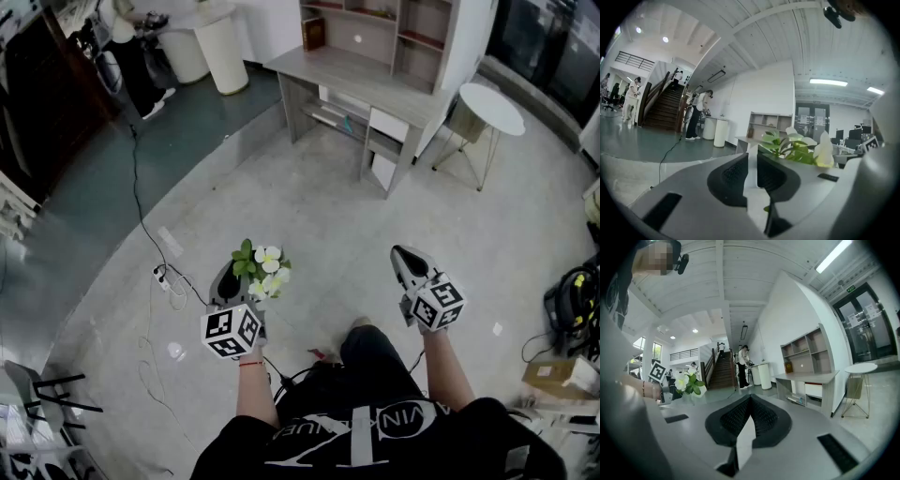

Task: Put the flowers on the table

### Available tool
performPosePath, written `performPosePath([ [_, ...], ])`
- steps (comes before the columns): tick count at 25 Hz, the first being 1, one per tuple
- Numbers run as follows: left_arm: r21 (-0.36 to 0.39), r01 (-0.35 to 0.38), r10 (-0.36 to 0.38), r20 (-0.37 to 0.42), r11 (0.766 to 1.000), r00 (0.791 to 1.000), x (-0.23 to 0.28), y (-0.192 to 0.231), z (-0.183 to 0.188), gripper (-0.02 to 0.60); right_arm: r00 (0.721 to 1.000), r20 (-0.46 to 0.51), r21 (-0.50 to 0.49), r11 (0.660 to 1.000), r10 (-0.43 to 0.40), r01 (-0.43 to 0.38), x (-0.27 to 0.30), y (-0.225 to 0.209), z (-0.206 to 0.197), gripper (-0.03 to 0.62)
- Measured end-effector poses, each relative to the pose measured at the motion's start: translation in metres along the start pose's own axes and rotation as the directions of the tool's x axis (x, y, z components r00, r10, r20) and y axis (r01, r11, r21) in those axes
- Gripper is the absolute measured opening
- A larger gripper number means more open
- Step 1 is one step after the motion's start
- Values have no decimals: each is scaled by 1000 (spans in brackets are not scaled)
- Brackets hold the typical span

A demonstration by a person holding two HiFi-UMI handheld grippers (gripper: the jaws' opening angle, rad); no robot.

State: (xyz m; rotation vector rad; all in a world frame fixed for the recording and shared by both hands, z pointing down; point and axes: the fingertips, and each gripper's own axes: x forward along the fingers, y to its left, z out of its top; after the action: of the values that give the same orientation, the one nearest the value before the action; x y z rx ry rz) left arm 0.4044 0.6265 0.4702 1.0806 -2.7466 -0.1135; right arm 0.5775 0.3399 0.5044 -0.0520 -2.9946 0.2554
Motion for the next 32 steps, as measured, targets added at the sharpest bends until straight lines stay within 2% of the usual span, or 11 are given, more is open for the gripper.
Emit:
performPosePath([
  [5,8,4,-4,1,1000,1000,0,-5,0,58,1000,6,6,1000,-8,8,-5,-3,-1,9],
  [17,-49,11,-11,10,999,1000,-12,-5,-6,57,999,4,6,999,-34,34,-23,5,-4,11],
  [21,-46,22,-22,4,999,1000,-4,-6,-7,57,999,4,25,998,-52,52,-21,-5,-6,11],
  [32,-42,2,-3,-22,999,1000,65,26,2,57,999,-5,71,996,-47,48,54,-40,-2,11],
])
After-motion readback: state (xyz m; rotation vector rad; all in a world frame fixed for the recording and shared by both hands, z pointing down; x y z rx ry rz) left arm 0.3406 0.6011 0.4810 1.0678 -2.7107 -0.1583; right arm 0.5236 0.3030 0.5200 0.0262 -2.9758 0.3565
